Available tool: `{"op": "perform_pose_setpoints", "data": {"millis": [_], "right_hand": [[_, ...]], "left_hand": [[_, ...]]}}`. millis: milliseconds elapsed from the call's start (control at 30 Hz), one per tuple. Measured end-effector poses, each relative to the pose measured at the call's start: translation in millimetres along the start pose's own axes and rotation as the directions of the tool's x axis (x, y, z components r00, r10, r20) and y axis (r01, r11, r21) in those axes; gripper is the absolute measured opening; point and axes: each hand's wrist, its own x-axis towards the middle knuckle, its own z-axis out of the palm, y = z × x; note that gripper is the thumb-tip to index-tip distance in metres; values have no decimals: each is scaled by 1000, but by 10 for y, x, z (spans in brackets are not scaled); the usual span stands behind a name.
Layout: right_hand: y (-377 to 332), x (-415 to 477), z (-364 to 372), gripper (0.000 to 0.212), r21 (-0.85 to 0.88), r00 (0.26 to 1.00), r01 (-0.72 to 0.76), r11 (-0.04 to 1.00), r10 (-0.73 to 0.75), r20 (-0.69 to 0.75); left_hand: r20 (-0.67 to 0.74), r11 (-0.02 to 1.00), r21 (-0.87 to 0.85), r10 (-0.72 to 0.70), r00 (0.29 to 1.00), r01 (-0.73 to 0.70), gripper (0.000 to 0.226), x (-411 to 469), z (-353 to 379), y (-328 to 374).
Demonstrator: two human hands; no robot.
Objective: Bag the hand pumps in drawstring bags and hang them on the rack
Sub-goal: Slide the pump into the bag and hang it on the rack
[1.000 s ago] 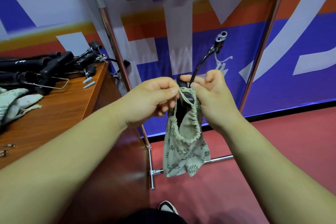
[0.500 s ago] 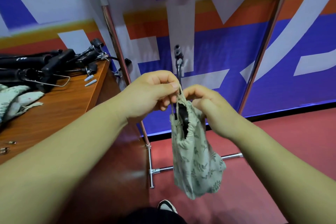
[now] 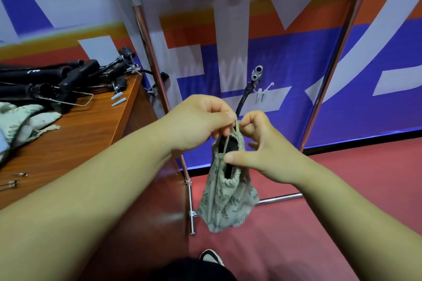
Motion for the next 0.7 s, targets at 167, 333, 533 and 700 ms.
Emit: {"op": "perform_pose_setpoints", "data": {"millis": [167,333,533,700], "right_hand": [[-69,13,0,53,-139,996,38,990,-26,88],[-126,-9,-69,59,-45,996,41,998,-37,84],[-262,-97,-107,65,99,995,94,991,-91,-33],[-382,-132,-121,59,-22,988,120,993,-121,-93]], "left_hand": [[-22,1000,24,-14,1000,15,23,-24,-39,65],[-117,994,-109,-17,993,4,25,-15,-117,127],[-89,998,-57,-1,996,-4,25,-55,-77,168],[-29,1000,20,-17,999,18,18,-71,-11,145]]}}
